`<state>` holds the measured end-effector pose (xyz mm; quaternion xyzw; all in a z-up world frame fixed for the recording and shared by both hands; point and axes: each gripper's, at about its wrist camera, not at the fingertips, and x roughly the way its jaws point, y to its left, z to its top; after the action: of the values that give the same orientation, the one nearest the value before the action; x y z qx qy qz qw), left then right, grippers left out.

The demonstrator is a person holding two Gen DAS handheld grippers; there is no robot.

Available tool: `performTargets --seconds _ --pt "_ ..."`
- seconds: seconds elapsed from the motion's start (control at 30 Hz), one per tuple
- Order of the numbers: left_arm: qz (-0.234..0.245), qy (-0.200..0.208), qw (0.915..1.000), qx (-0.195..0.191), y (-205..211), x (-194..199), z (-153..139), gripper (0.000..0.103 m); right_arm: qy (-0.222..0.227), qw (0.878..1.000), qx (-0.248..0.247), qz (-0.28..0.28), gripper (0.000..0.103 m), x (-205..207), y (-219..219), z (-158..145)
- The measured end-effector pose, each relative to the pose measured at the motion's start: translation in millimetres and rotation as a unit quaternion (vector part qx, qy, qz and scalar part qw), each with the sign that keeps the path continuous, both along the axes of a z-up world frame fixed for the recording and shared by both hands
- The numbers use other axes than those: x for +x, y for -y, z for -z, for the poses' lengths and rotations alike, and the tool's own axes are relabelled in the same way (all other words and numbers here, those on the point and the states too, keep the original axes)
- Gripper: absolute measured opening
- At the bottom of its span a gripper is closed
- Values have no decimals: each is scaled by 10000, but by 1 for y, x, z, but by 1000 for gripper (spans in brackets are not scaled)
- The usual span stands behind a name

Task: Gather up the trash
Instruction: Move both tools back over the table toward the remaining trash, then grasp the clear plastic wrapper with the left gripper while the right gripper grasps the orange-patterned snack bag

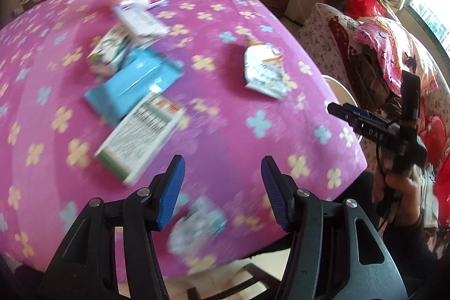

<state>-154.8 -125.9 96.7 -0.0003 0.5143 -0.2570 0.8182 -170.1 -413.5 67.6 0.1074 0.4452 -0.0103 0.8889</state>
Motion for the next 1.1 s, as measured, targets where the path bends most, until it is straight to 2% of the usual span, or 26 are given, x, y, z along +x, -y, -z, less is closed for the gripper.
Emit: performTargets --seconds 0.2,0.43,0.5,0.57,0.6,0.63,0.7,0.8,0.93,1.07,1.1 --pt "-173 -283 9994 131 -29 -21 24 56 -76 9994 22 -329 66 12 -29 3" --pt "-14 -450 9977 498 -20 -31 63 56 -142 9990 42 -416 71 31 -40 6" --pt "102 -122 9985 525 -13 -34 59 55 -190 9992 75 -358 72 41 -40 8" --pt "216 -152 9984 508 -5 -31 60 45 -254 9992 203 -252 74 52 -38 10" --pt "246 -220 9984 458 -2 -27 62 30 -274 9989 333 -174 74 58 -36 11" --pt "271 -301 9983 411 2 -24 64 28 -270 9985 476 -95 74 64 -34 11" --pt "196 -300 9989 286 6 -15 64 26 -245 9974 667 88 77 77 -33 12" --pt "61 -301 9994 187 13 -4 62 24 -199 9970 690 287 78 104 -39 12" --pt "-28 -220 9997 143 21 6 57 24 -421 9970 475 447 79 140 -50 21" --pt "-35 -226 9997 112 26 12 56 24 -638 9963 156 555 80 157 -56 36" --pt "-30 -222 9997 117 28 13 57 24 -530 9972 28 529 80 156 -56 36"
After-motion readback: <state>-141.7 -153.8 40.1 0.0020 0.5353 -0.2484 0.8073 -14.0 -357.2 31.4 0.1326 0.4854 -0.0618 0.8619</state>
